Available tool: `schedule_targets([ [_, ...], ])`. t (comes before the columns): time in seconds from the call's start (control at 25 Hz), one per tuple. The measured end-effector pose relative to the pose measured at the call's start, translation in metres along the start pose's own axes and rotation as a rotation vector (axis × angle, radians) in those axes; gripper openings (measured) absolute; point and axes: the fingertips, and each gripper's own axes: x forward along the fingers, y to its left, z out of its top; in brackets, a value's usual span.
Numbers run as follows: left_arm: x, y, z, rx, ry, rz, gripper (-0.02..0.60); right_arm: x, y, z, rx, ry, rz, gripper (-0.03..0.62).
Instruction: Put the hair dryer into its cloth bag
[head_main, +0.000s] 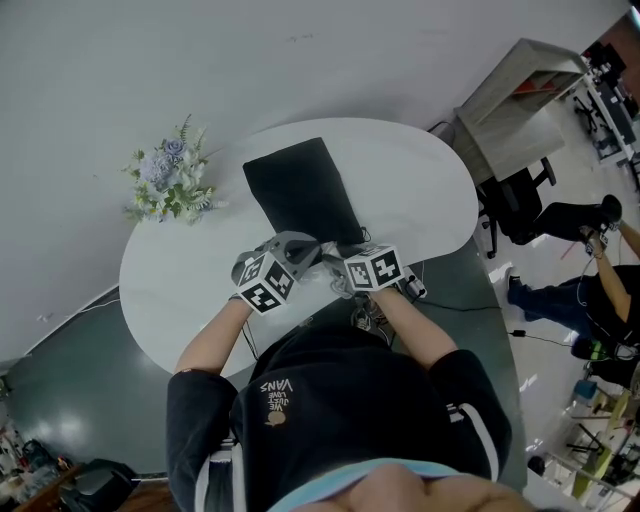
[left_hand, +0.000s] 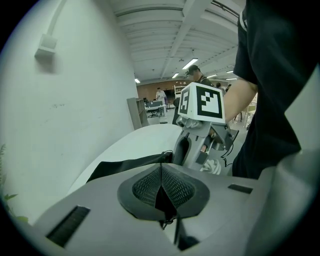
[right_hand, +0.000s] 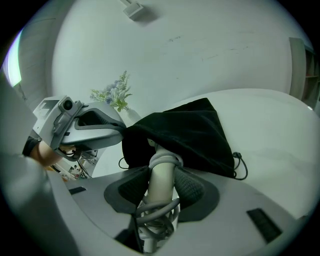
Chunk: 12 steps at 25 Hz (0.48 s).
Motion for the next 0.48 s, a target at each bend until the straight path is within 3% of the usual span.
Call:
schedule_targets([
  [0.48,-0.006,0.002,0.003,-0.012,-0.040,-0.016,0.021,0.024,0.000,0.027,-0.039,0.010,0.003,0.183],
])
